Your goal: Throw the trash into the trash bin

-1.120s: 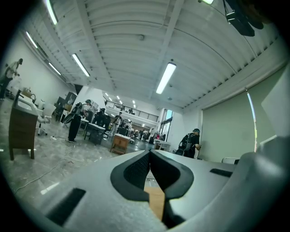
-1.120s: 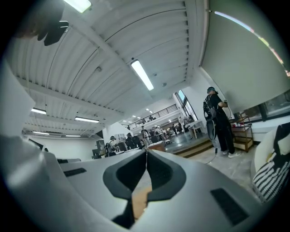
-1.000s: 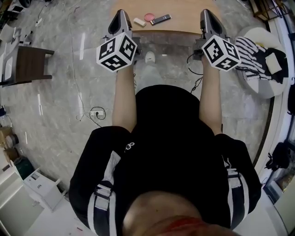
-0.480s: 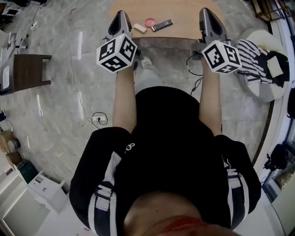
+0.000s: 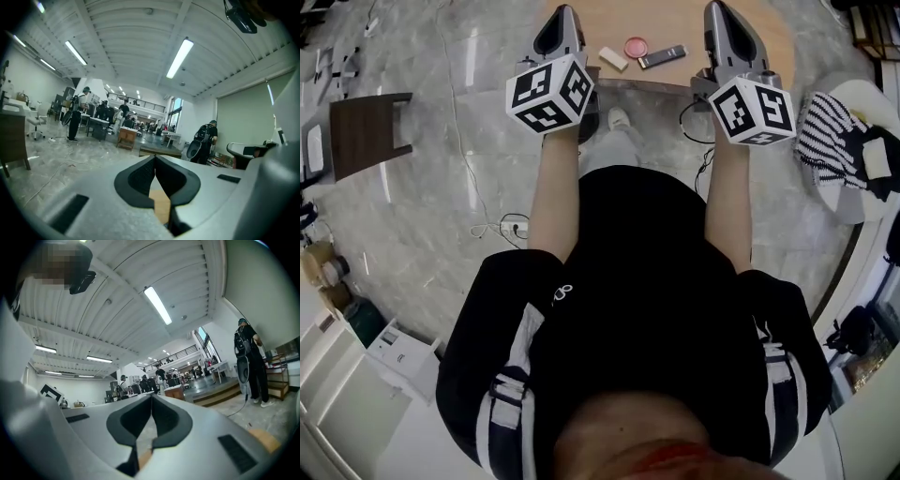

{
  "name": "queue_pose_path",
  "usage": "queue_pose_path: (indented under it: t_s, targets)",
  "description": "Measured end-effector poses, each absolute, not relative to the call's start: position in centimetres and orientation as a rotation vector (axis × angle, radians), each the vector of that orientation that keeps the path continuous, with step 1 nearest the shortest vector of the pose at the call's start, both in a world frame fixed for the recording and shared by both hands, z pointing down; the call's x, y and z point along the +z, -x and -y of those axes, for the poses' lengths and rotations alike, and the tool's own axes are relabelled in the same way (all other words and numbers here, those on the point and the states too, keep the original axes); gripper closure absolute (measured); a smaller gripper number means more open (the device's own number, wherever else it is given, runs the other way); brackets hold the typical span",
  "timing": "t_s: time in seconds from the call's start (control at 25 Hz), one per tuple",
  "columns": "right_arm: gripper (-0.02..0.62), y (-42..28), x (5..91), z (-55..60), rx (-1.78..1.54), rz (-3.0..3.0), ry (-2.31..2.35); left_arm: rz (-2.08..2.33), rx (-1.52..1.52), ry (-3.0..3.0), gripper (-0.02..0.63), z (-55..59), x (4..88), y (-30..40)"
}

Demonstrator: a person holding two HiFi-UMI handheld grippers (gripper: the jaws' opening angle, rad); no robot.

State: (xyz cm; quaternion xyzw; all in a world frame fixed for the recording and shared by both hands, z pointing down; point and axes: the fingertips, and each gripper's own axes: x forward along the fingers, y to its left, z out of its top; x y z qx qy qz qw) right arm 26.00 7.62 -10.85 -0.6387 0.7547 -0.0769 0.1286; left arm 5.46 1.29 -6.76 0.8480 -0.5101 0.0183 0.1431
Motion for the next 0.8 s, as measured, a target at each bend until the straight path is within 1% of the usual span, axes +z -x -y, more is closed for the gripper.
queue_pose_path:
  t_s: [0.36,0.8]
  targets:
    - [0.584,-25.0,-8.0,2.1,-0.344,-2.223,1.895,1.421,0.135,-2.379,0.597,8.5,-3.5,-4.4]
    - [0.583,-21.3,-1.5,6.9,-0.544,-2.470,1.847,1.452,0.176,-2.142,0.597,11.1,3.8,-2.1]
